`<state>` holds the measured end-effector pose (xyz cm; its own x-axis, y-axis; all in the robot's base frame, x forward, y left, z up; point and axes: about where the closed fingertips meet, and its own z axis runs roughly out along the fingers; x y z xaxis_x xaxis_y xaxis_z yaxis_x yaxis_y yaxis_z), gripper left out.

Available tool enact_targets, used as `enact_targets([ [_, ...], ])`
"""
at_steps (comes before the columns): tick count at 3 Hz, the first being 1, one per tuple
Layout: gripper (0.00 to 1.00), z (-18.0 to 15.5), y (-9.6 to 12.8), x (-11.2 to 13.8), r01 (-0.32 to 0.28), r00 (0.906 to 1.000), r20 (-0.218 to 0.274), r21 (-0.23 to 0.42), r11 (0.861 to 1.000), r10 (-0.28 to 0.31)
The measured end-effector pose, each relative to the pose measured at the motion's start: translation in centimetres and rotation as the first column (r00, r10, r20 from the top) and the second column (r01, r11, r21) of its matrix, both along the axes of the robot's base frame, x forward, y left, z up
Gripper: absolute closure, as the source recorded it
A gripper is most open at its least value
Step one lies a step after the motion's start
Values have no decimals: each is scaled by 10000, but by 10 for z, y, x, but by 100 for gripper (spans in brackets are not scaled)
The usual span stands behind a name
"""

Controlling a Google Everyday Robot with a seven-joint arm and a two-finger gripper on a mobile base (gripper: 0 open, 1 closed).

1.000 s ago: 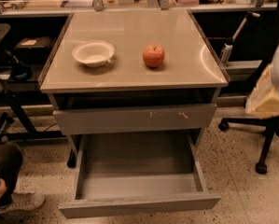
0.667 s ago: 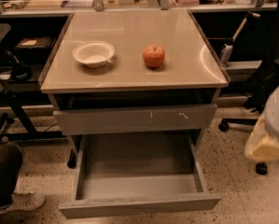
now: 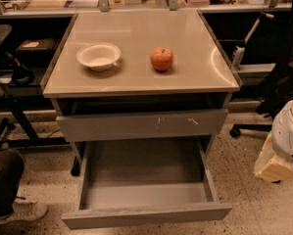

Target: Close middle drawer

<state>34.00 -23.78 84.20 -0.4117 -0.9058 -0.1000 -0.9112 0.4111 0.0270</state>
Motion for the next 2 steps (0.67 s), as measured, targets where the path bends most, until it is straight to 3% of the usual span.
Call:
enact_targets([
  [1,100,-44,13,-11,157,9976,-679,335,9993,-134],
  [2,100,-121,37,-22,670,9829,-1776,991,9928,-486],
])
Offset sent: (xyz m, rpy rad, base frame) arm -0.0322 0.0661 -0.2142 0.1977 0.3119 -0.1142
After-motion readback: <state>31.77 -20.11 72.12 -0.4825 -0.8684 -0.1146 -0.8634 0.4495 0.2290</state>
